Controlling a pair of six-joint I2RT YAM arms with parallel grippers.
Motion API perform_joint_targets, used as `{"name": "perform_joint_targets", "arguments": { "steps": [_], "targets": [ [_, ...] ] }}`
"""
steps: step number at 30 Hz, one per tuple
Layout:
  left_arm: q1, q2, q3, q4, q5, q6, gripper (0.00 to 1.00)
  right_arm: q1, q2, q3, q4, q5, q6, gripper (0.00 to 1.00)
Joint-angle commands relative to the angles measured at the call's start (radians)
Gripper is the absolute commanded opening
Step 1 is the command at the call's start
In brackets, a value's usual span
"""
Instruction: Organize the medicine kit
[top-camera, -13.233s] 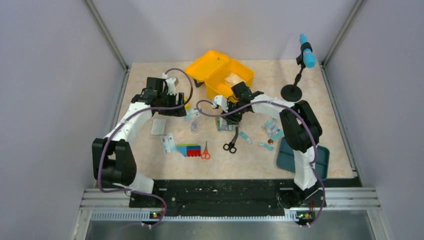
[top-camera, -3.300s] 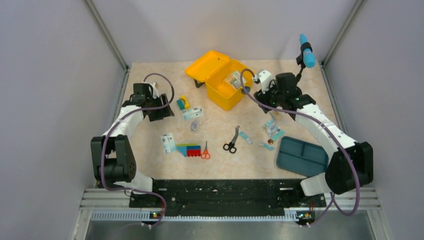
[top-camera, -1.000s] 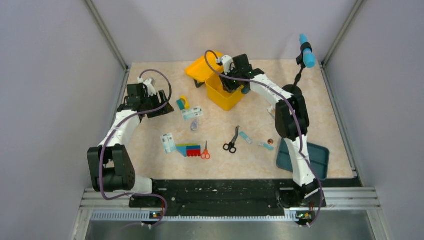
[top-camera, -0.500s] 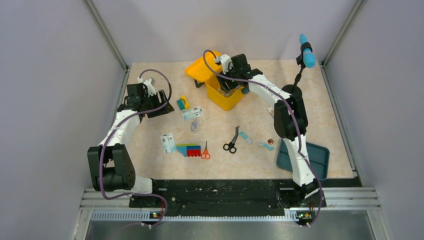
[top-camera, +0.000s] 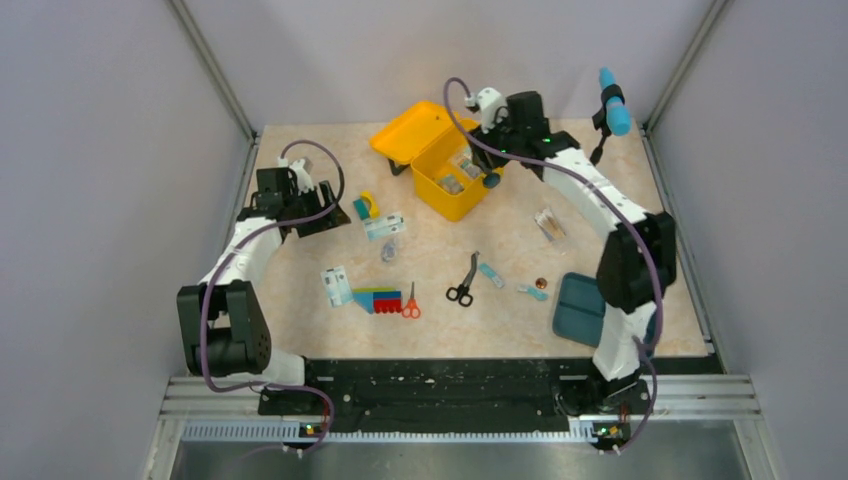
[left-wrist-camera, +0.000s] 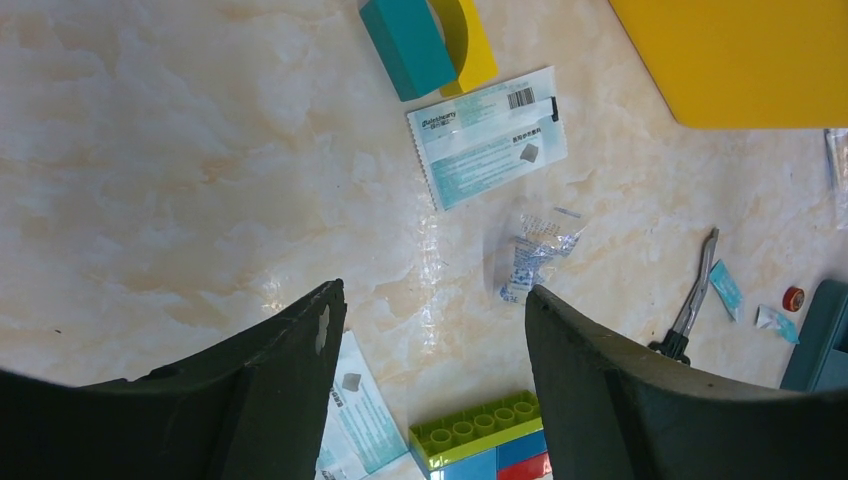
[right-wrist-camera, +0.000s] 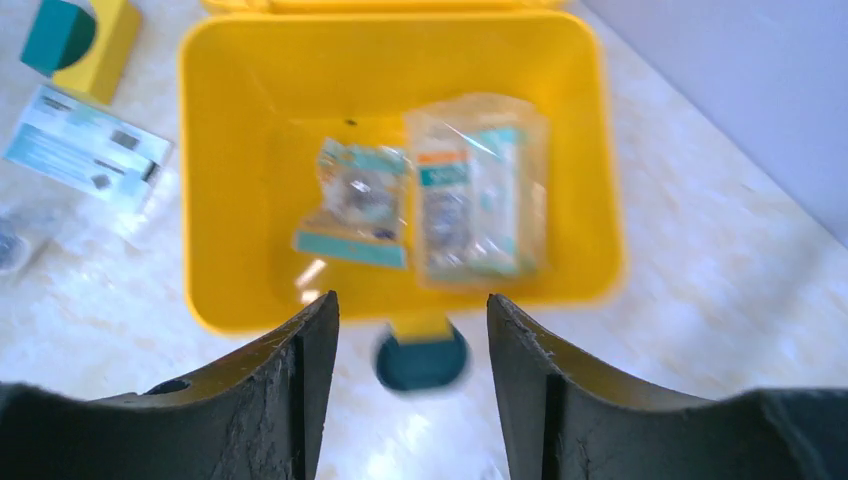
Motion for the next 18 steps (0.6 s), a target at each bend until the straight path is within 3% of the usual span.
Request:
{"name": "perform_joint_targets", "arguments": {
  "steps": [1,8,18],
  "targets": [
    [0.006,0.011,0.033,0.035,0.012,0.007,0.71,-0.124,-0.198,-0.150,-0.019,-0.036,-0.081,0.54],
    [0.005,0.011,0.039,0.025,0.000,0.028,0.71,-0.252,-0.239,-0.359,-0.080,-0.008,-0.233,0.44],
    [0.005,0.006,0.047,0.010,-0.002,0.039,0.71,-0.307,-0.110,-0.428,-0.138,0.075,-0.281,0.43]
  ]
}}
